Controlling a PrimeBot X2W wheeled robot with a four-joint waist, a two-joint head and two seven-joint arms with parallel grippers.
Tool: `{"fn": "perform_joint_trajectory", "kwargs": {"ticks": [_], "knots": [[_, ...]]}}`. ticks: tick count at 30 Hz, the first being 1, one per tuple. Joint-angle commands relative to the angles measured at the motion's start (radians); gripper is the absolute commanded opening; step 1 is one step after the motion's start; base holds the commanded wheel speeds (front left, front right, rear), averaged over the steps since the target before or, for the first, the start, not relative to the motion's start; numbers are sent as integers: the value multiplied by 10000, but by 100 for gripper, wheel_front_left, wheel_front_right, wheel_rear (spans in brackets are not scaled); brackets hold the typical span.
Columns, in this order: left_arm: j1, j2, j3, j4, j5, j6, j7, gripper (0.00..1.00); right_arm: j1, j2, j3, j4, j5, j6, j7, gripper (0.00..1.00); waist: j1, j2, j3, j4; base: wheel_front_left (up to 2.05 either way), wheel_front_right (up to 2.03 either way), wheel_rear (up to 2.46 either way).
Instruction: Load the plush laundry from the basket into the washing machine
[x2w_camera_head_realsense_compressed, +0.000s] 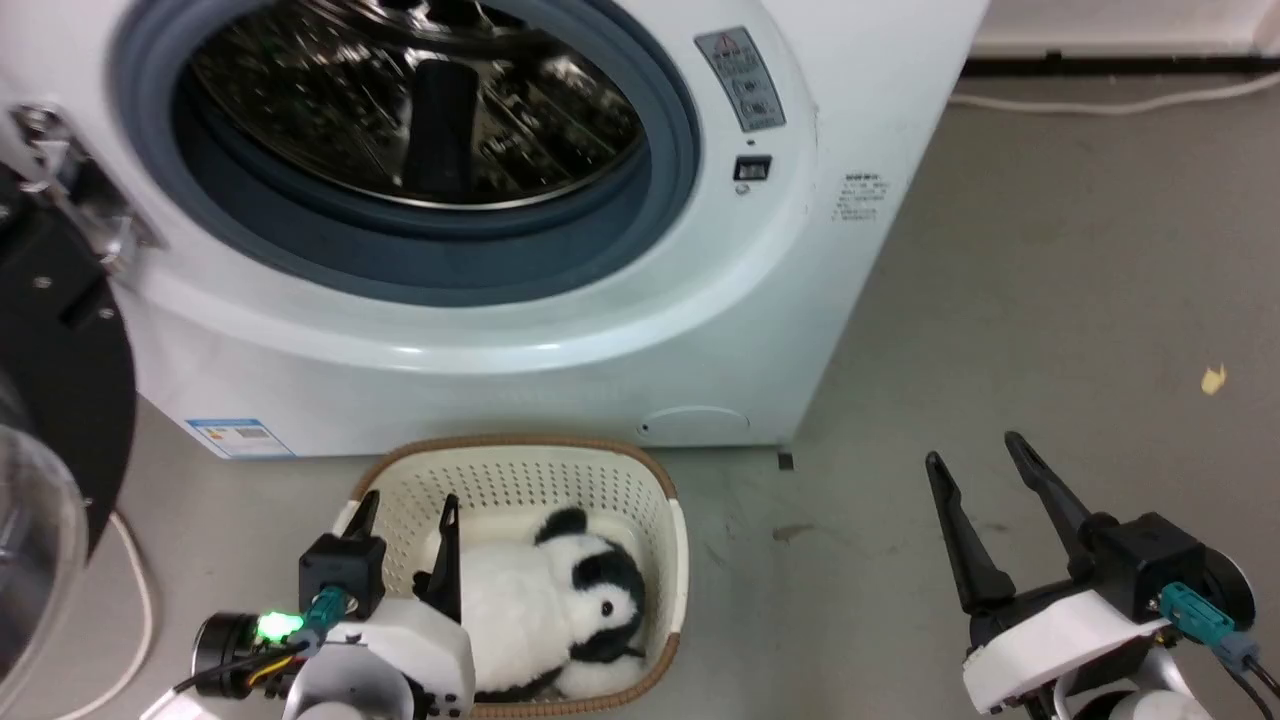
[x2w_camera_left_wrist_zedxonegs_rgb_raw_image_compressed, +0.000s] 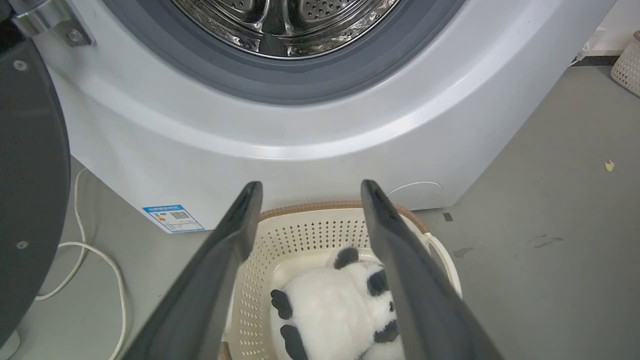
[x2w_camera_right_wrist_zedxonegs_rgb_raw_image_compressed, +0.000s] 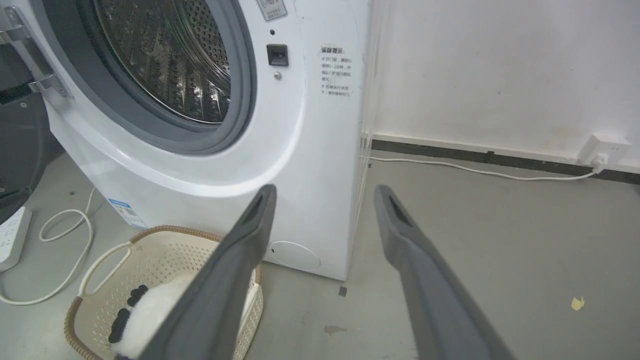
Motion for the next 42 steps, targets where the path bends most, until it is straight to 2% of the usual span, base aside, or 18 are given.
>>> {"fn": "perform_joint_trajectory", "kwargs": {"ticks": [1, 8, 20, 32, 42], "knots": [[-263, 73, -97, 198, -29, -72, -88, 100, -200, 16, 59, -38, 101, -3, -122, 100, -1, -1, 254, -150, 0, 0, 0], [-747, 202, -167, 1044, -201, -137, -52, 100, -449, 19, 83, -87, 406, -4, -268, 100, -1, -1, 897, -421, 0, 0, 0], [-1457, 753, -333, 2936, -409, -302, 3, 100, -782, 24, 369, -107, 787, -5, -518, 100, -2, -1, 1842, -979, 0, 0, 0], [-2355, 1218, -709, 4610, -480, -443, 795, 100, -1054, 28, 574, -248, 1270, -5, -749, 100, -2, -1, 2765, -1371, 0, 0, 0], [-3479, 1879, -1029, 5766, -566, -639, 1280, 100, -1399, 32, 799, -377, 1625, -6, -957, 100, -2, -1, 3734, -1725, 0, 0, 0]]}}
